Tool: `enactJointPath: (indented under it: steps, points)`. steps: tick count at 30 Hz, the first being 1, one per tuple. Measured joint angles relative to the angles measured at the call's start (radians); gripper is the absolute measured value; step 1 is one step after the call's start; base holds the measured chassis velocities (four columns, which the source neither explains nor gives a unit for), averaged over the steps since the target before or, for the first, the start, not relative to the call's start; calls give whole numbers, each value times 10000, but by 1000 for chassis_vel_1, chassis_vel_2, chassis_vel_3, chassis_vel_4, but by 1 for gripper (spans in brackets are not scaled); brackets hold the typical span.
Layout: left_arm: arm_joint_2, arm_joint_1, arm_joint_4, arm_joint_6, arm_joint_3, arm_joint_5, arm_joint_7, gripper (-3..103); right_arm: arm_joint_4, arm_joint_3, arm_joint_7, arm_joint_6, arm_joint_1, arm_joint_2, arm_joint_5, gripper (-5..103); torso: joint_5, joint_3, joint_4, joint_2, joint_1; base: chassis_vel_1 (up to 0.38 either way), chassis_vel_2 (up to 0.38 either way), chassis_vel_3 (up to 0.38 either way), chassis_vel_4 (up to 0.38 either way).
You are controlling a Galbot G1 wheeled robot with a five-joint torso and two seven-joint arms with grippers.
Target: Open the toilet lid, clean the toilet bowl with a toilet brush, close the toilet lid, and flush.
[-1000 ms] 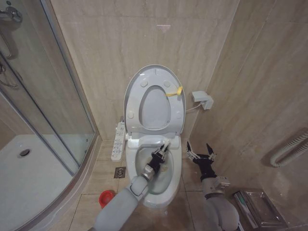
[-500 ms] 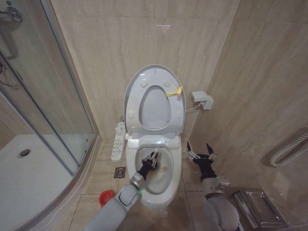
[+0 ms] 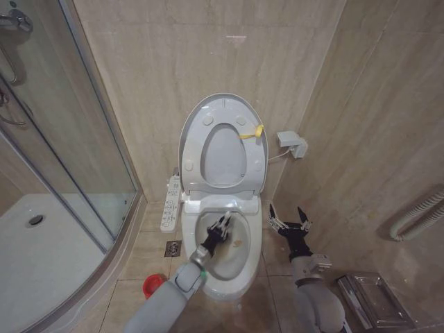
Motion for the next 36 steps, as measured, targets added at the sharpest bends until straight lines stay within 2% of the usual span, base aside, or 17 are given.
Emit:
enactJointPath:
  steps: [10, 17, 27, 34, 36]
  points:
    - [-308, -28, -576, 199, 577, -68, 13, 17, 1, 0, -1, 0, 0, 0, 0, 100, 1, 0, 1, 0, 0, 0, 0, 0, 0]
    - [-360, -245, 705, -343, 495, 82, 113, 17, 0, 0, -1, 0, 0, 0, 0, 100, 2, 2, 9, -1, 0, 0, 0, 0, 0]
    - [-801, -566, 140, -169, 823, -80, 58, 17, 0, 0, 1, 0, 0, 0, 0, 100, -2, 0, -4, 0, 0, 0, 0, 0, 0]
    - [-877, -875, 1360, -449, 745, 38, 106, 17, 0, 0, 0, 0, 0, 0, 0, 100, 0, 1, 6, 0, 0, 0, 0, 0, 0]
    - [-891, -964, 1400, -454, 731, 37, 107, 17, 0, 0, -1, 0, 0, 0, 0, 100, 0, 1, 6, -1, 1, 0, 0, 0, 0]
